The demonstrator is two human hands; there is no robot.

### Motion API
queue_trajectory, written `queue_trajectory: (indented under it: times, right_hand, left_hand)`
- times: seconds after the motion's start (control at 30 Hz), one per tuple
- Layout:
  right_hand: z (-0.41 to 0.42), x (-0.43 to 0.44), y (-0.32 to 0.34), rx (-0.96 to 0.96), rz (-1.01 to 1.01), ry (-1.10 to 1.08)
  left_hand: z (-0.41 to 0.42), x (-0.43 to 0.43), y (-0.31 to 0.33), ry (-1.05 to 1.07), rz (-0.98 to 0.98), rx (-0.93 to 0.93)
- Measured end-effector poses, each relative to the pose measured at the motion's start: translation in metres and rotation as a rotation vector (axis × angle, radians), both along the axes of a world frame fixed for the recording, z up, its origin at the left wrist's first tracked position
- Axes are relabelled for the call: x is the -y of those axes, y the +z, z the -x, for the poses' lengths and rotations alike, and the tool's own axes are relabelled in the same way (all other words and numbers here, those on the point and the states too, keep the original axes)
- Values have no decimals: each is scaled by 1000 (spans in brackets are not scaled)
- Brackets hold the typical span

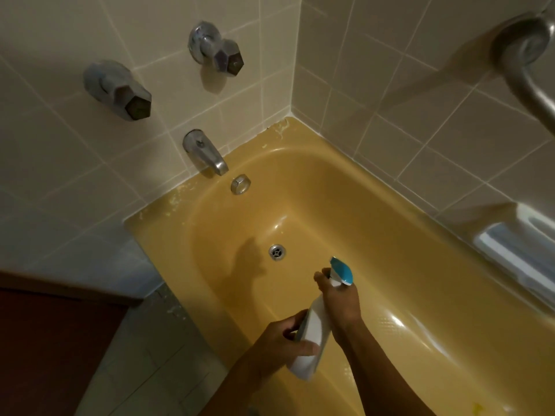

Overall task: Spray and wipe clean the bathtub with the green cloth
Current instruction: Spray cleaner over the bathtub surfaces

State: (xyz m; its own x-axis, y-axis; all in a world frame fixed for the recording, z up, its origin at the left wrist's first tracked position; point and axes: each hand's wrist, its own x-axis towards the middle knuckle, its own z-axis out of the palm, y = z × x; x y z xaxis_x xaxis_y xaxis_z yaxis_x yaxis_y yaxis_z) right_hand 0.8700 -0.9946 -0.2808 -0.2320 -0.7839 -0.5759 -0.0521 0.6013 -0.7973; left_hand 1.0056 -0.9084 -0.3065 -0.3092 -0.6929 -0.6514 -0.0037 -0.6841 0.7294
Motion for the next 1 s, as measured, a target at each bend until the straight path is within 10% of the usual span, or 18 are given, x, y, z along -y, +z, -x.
queue_trajectory:
  times: [1.0]
  right_hand:
    - [151, -155, -35, -80, -302, -560]
  left_hand:
    - [123, -86, -14, -513, -170, 29]
